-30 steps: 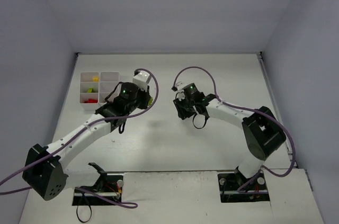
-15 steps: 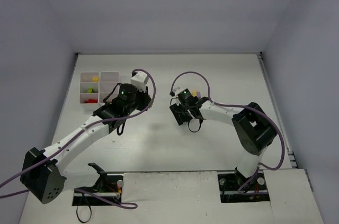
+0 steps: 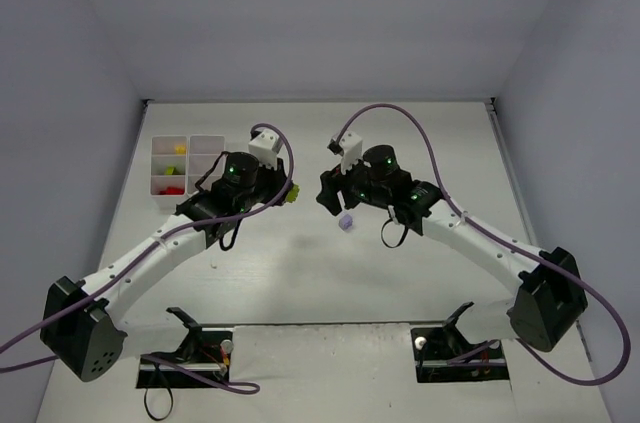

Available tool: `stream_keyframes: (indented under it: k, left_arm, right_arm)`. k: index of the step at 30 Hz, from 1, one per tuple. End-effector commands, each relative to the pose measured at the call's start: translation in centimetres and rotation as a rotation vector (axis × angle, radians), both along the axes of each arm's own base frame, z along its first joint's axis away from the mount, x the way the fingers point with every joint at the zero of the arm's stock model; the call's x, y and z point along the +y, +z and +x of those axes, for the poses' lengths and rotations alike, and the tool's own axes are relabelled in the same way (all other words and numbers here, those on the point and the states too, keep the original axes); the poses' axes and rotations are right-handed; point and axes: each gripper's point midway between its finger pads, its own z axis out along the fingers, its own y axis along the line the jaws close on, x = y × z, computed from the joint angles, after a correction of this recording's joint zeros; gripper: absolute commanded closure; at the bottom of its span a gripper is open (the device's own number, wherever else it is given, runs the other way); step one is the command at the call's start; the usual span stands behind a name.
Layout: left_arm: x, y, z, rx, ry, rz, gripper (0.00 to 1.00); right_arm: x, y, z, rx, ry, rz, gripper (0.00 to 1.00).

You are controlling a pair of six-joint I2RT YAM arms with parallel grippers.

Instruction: Sort the legos into containers by color

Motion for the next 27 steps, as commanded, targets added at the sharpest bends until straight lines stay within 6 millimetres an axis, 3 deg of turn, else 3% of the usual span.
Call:
stream_keyframes:
  k: [1, 12, 20, 27]
  left_arm:
    - [-1.7, 5.3, 0.7, -0.088, -0.036, -0.134, 0.93]
    - [-3.0, 7.1, -0.2, -0.11, -0.104, -0.187, 0.93]
    - [-3.5, 7.1, -0.8, -0.109, -0.137, -0.195, 0.94]
    - [-4.2, 8.2, -1.0, -0.153, -0.175, -0.222, 0.94]
  right_arm:
    - [2.6, 4.4, -0.9, -0.093, 0.129, 0.144, 0.38]
    - [4.2, 6.6, -1.1, -0.099, 0.183, 0.217, 0.36]
    - [5.2, 6.5, -0.8, -0.084, 0.194, 0.238, 0.36]
    - [5.7, 6.4, -0.5, -0.082, 0.194, 0.245, 0.36]
